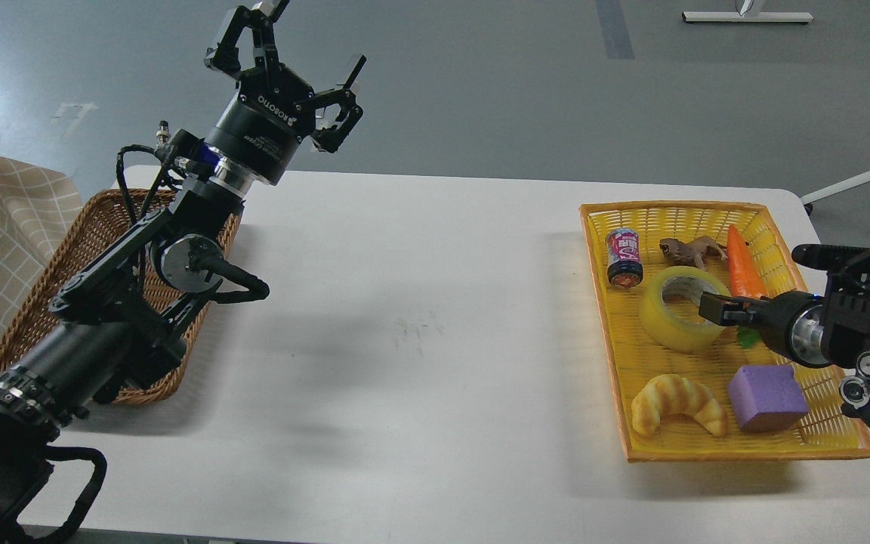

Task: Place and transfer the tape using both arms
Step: 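Lower the right gripper into the tape roll's hole in the tray, then lift the tape roll with the right gripper out of the tray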

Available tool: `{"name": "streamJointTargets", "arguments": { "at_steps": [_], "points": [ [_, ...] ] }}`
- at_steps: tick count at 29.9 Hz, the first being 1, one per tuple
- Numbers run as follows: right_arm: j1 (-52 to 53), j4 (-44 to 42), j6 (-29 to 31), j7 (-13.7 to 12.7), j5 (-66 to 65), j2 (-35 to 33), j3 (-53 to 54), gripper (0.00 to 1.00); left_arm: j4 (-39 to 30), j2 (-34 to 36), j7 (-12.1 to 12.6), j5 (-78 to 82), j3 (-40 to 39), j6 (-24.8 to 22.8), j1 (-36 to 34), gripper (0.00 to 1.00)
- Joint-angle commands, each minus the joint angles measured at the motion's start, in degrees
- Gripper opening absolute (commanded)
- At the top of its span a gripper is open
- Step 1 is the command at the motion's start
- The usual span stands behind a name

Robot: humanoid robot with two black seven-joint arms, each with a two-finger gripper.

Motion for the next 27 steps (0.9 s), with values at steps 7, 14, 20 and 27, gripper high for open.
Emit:
{"name": "streamJointTargets", "arguments": {
  "at_steps": [7,14,20,27],
  "points": [
    [0.1,-1.5,0.0,0.0,0.1,0.9,-0.1,0.55,0.0,0.0,0.0,0.0,0.0,0.0,0.0,0.98],
    [0.2,-3.1,0.0,0.0,0.3,2.0,-0.2,0.4,0.0,0.0,0.0,0.0,0.0,0.0,0.0,0.98],
    [1.3,-5.3,0.0,0.0,1.0,2.8,-0.1,0.0,0.0,0.0,0.0,0.0,0.0,0.0,0.0,0.98],
    [2.1,-4.3,0.0,0.0,1.3,2.9,0.7,0.0,0.1,0.1,0.0,0.0,0.0,0.0,-0.1,0.98]
  ]
}}
